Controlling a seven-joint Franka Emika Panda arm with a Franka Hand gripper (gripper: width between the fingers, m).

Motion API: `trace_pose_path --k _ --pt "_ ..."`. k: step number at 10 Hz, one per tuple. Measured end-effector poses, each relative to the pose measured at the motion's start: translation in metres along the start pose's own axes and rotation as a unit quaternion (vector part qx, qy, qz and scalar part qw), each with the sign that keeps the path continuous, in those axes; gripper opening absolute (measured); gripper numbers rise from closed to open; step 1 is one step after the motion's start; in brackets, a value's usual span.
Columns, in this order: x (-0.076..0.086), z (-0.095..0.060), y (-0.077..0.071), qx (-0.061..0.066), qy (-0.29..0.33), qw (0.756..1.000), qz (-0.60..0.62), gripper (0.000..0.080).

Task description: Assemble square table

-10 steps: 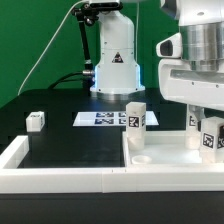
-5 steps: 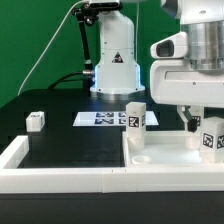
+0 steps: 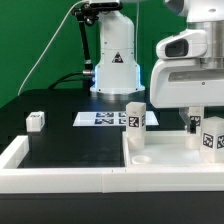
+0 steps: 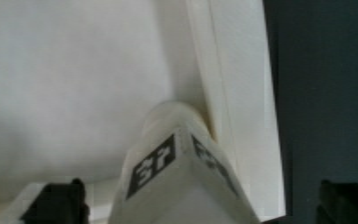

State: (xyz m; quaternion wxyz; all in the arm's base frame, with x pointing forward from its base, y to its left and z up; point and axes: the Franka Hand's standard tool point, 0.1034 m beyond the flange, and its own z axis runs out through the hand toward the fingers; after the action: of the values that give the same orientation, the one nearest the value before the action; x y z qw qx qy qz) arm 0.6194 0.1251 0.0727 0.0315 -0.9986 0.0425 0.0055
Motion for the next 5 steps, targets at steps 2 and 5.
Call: trace_pose_path --k 2,5 --pt "0.0001 -0.0007 -0.0020 -0.015 0.002 0.997 -0.076 0.0649" --pt "0.0035 -0.0015 0.0018 -0.016 0.008 0.988 -0.153 0.0649"
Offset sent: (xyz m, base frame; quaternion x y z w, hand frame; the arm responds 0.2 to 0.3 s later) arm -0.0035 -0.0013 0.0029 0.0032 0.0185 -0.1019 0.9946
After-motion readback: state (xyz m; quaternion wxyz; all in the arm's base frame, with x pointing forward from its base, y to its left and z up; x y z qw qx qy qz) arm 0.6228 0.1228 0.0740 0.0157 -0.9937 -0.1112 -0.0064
